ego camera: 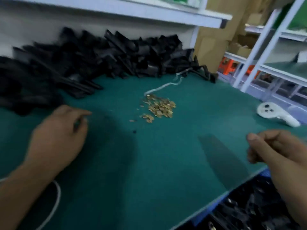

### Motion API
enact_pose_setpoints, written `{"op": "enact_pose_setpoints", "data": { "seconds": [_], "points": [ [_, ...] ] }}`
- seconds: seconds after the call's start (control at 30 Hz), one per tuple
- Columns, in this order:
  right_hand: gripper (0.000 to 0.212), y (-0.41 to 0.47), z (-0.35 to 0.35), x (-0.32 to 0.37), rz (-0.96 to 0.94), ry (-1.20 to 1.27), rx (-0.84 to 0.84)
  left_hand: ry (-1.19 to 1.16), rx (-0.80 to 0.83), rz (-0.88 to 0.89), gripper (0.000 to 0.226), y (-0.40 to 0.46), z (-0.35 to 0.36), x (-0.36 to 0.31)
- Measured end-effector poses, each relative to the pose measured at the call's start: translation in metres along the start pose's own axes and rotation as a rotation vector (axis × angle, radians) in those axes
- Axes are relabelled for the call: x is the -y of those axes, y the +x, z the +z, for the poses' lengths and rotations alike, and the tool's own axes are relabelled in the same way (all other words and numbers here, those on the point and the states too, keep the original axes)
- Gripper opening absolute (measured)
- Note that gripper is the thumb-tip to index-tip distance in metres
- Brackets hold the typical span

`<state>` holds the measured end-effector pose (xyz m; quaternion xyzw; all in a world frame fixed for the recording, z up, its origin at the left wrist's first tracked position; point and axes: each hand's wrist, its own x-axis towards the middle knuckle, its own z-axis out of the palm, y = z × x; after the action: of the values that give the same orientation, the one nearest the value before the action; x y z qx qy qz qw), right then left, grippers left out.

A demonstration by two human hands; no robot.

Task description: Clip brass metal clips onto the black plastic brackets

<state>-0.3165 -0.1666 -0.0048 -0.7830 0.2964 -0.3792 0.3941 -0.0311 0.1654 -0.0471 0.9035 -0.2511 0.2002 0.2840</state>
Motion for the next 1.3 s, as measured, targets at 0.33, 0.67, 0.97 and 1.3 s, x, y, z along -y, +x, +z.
{"op": "enact_pose_setpoints", "data": {
  "seconds": [0.33,0.67,0.97,1.3],
  "points": [
    [0.018,0.028,0.316,0.124,-0.534,-0.173,0.612,0.156,-0.037,-0.113,0.026,0.005,-0.002,0.001],
    [0.021,0.073,0.410,0.111,-0.704,-0.392,0.490,0.141,0.007,-0.162,0.038,0.008,-0.001,0.005],
    [0.017,0.049,0.310,0.095,-0.914,-0.032,0.668,0.054,-0.061,-0.190,0.046,0.008,0.002,0.002],
    [0.015,0.012,0.272,0.097,-0.857,0.202,0.758,-0.418,-0.063,-0.423,0.100,0.012,0.001,0.012]
  ]
}}
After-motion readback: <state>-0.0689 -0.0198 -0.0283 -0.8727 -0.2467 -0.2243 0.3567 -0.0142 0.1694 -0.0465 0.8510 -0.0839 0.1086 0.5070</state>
